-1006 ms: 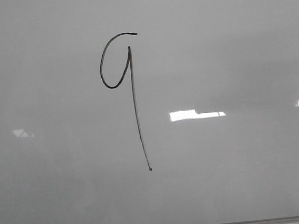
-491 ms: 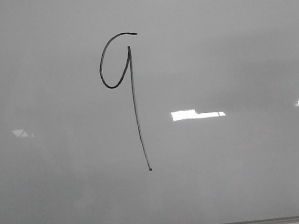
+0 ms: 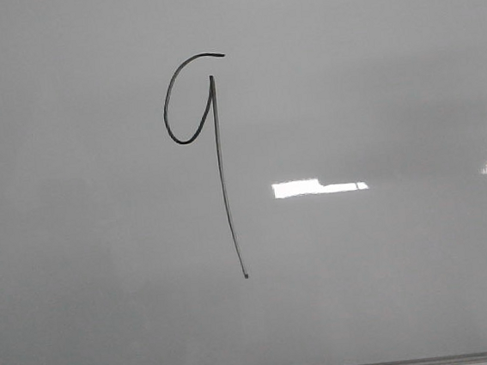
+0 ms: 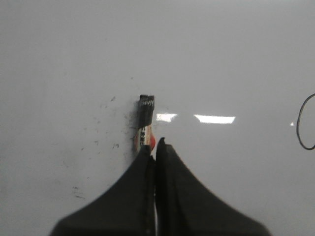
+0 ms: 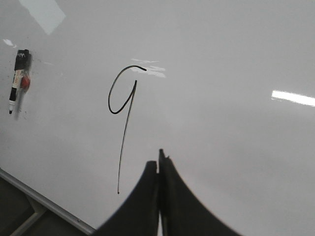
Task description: Write number 9 on whiteboard
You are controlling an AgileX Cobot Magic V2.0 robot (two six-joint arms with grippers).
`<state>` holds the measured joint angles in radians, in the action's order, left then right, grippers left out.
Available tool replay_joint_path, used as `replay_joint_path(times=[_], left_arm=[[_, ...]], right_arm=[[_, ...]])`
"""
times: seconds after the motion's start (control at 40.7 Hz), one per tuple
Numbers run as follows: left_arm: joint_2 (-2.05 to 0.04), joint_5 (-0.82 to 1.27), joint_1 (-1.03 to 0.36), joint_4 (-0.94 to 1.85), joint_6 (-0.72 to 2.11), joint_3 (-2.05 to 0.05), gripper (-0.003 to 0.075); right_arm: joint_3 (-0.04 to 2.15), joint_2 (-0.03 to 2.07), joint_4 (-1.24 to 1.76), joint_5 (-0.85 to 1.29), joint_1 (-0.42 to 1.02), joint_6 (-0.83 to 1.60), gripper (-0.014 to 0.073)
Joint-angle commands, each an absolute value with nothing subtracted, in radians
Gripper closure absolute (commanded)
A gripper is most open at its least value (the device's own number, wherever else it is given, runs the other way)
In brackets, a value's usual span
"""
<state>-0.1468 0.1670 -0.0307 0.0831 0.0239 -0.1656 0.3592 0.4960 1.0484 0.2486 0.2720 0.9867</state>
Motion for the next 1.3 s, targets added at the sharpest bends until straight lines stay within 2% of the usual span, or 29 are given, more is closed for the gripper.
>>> replay_joint_path(times=[0.0, 0.27, 1.276], left_arm=[[-0.100, 0.095, -0.004, 0.071, 0.000, -0.138, 0.0739], [0.028, 0.029, 0.035, 0.068, 0.005, 0.014, 0.0739], [0.024, 0.050, 0.035, 0.071, 0.012, 0.008, 0.0739]], right_arm=[[0.385, 0.496, 1.070, 0.218, 0.265, 0.991, 0.0662], [0.385, 0.496, 1.070, 0.218, 0.265, 0.991, 0.0662], [0.385, 0.496, 1.070, 0.215, 0.265, 0.991, 0.0662]])
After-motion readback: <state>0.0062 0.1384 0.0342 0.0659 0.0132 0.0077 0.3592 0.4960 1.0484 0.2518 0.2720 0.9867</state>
